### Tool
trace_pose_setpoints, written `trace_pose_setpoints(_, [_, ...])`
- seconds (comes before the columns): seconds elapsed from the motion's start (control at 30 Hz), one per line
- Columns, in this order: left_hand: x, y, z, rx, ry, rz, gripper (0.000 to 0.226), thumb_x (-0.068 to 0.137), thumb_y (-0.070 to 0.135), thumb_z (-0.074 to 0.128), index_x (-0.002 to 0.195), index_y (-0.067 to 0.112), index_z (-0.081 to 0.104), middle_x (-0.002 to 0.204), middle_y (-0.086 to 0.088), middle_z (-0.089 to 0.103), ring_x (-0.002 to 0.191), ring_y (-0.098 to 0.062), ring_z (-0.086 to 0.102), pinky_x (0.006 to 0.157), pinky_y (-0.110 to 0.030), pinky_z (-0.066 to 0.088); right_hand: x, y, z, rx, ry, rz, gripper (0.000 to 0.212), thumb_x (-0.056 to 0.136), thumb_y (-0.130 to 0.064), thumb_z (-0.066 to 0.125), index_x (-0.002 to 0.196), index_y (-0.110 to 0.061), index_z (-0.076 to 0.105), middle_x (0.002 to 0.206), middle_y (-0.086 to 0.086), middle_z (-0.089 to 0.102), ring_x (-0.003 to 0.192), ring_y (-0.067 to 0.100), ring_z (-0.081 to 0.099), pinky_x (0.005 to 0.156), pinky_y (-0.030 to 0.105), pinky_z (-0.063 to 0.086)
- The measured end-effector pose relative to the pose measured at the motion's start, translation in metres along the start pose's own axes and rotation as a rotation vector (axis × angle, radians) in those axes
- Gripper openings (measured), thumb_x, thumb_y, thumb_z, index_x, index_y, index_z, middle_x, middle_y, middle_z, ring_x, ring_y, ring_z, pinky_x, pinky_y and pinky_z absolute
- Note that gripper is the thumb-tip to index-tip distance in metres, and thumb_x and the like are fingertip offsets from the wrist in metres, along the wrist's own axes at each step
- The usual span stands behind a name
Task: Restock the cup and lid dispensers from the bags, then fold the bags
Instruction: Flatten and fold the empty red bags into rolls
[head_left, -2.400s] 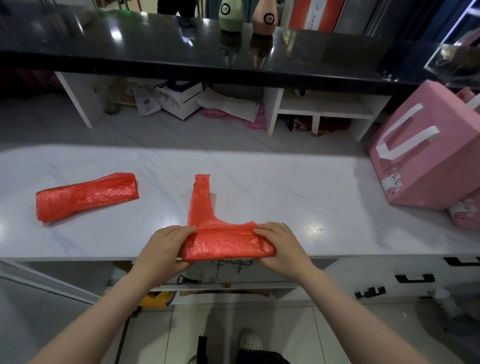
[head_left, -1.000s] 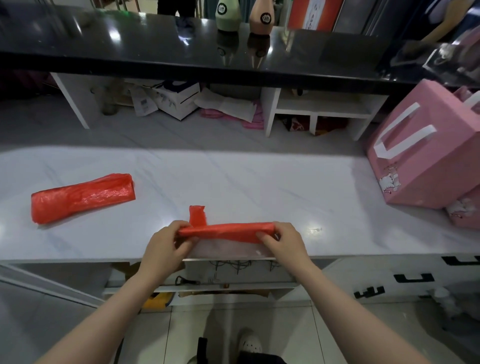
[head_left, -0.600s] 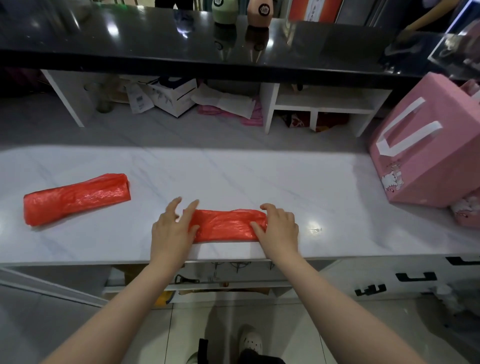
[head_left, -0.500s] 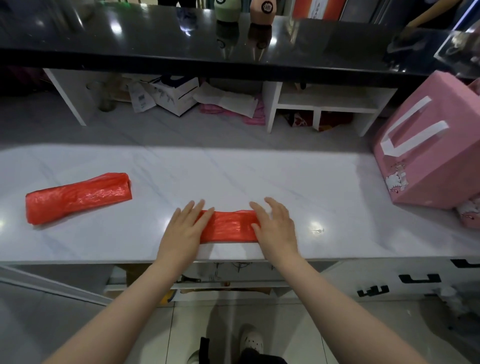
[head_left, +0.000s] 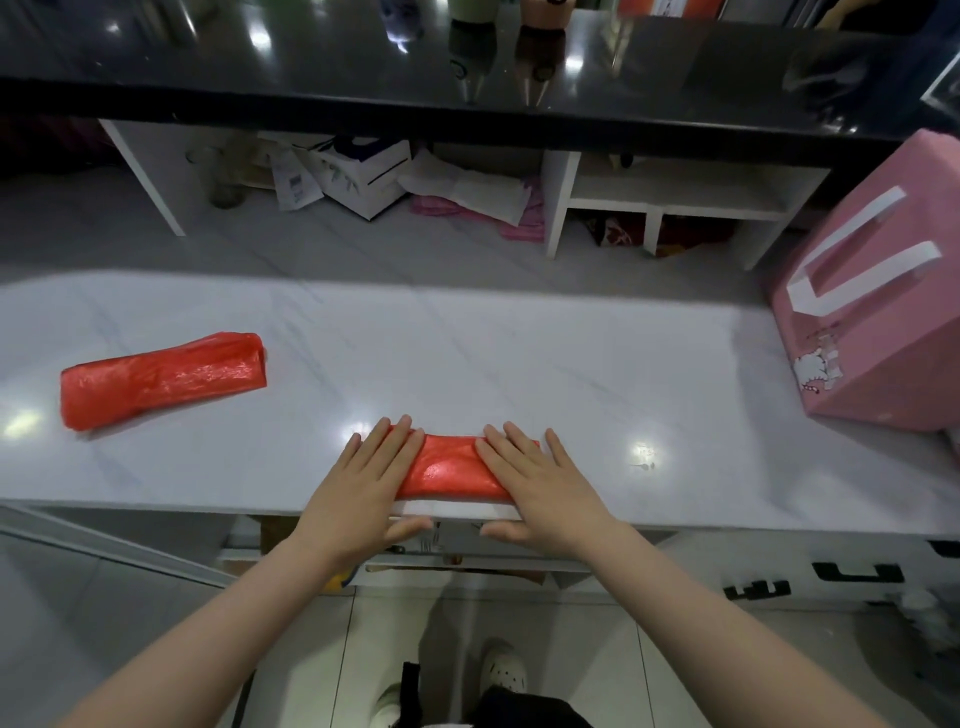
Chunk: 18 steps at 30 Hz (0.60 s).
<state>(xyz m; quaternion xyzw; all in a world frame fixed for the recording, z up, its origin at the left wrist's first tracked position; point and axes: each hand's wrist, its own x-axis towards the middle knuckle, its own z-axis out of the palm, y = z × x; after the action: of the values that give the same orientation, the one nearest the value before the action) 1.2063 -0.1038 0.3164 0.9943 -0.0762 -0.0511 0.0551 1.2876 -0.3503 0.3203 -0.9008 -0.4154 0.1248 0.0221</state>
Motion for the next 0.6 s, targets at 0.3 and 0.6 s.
trace_pose_setpoints(0.3, [-0.022,0.000,-0.006,-0.147,0.243,0.088,0.085,0.050,0.026,0.093,0.125,0.011,0.056,0.129,-0.006,0.060,0.110,-0.027,0.063,0.093,-0.044,0.048,-0.016,0.004,-0.009,0.397,0.140,-0.051,0.062,0.080,-0.022,0.065,0.139,-0.027,0.045,0.145,-0.008,0.045,0.139,0.011,0.032,0.119,0.035,0.011])
trace_pose_setpoints(0.6, [-0.021,-0.017,-0.022,-0.557,0.483,-0.256,0.032,0.078,0.006,0.072,0.102,0.026,0.065,0.109,0.018,0.054,0.098,0.007,0.052,0.082,-0.010,0.040,0.029,-0.004,-0.034,0.801,0.403,0.124,0.036,0.079,-0.001,0.066,0.093,-0.034,0.062,0.091,-0.020,0.060,0.086,-0.006,0.056,0.077,0.001,0.036])
